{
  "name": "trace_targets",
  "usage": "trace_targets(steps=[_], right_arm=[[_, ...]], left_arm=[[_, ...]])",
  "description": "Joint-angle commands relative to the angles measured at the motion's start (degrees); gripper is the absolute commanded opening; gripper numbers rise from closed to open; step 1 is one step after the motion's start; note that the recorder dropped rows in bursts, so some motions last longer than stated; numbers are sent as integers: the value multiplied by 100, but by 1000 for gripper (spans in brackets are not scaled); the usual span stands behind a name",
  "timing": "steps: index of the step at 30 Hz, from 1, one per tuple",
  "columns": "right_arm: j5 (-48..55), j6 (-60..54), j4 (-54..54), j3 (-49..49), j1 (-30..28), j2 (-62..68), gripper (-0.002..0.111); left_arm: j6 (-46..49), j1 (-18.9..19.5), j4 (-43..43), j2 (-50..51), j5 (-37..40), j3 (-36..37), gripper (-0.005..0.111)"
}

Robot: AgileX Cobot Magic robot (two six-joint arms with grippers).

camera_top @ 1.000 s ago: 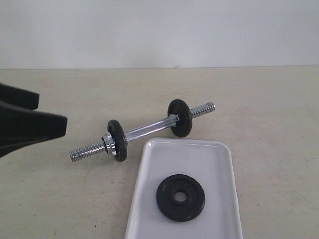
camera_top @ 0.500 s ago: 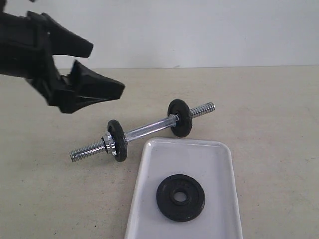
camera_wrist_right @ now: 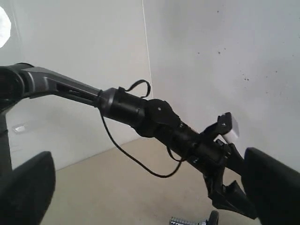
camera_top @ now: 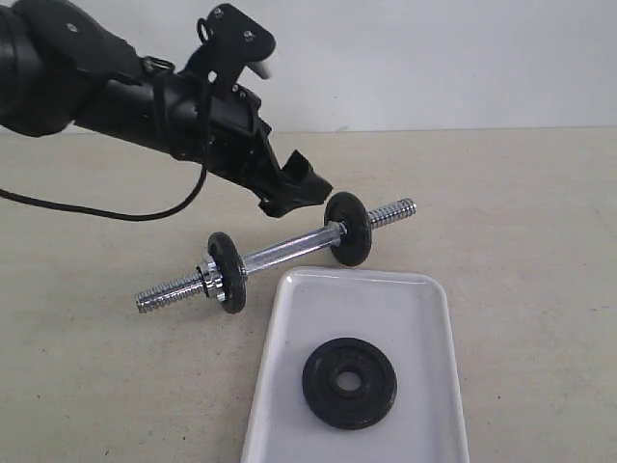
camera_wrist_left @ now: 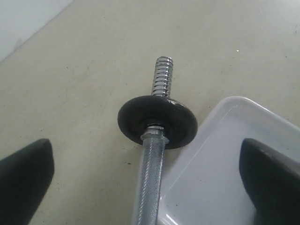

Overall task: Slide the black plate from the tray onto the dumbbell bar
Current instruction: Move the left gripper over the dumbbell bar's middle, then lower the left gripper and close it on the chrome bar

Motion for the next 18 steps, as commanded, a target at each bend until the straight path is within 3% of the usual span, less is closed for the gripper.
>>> trace_targets(steps=[1, 18], right_arm=[[-18, -23, 2, -27, -36, 35, 105], [-101, -23, 2, -27, -36, 35, 105]], left_arm=[[-33, -39, -18, 590, -60, -335, 99], [192, -39, 200, 1610, -440, -497, 99]])
